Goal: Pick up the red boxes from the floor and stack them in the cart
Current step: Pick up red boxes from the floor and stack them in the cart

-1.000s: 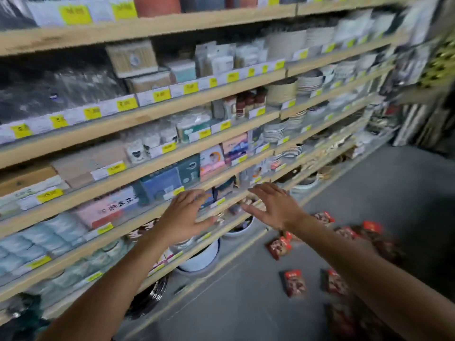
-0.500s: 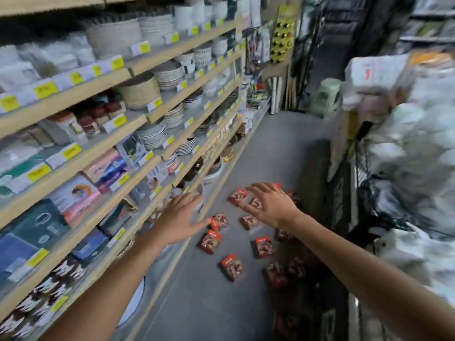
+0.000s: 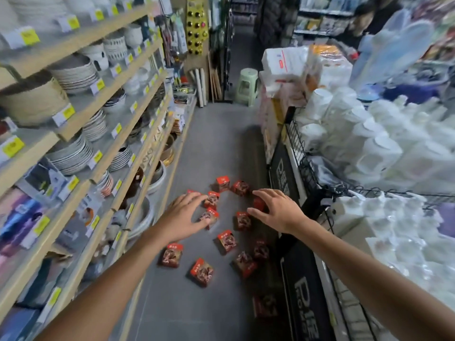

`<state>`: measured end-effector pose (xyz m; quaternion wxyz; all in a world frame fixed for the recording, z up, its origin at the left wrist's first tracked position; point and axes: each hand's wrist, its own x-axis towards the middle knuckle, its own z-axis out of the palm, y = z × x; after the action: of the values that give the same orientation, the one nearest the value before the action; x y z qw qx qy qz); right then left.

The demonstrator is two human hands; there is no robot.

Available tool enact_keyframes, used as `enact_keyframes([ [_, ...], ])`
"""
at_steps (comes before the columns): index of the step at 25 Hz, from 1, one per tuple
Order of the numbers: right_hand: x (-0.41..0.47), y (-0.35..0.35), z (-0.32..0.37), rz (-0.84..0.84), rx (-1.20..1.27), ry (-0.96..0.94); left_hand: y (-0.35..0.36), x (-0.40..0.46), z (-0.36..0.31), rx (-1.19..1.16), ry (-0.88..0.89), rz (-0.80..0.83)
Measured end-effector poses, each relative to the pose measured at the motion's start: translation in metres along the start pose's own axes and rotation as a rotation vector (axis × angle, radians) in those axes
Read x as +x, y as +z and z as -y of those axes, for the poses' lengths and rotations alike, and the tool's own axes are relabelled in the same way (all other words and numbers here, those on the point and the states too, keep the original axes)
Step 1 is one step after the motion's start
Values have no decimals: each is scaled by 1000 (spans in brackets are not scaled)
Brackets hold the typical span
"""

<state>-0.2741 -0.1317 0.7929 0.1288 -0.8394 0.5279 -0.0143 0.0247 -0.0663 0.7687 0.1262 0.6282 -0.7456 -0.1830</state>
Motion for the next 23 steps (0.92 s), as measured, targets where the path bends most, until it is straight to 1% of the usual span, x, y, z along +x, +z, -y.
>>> enact_keyframes([
  [3, -3, 13, 0, 24, 33, 90, 12, 21, 25, -24, 31, 66],
  [6, -5, 30, -14, 62, 64, 174, 36, 45, 37, -46, 49, 132],
  [11, 14, 58, -50, 116, 115, 242, 74, 80, 48, -50, 42, 215],
  [16, 89, 115, -107, 263, 214, 261, 132, 146, 74, -124, -103, 221],
  [23, 179, 222, -180, 414, 288, 313, 237, 216, 109, -173, -219, 188],
])
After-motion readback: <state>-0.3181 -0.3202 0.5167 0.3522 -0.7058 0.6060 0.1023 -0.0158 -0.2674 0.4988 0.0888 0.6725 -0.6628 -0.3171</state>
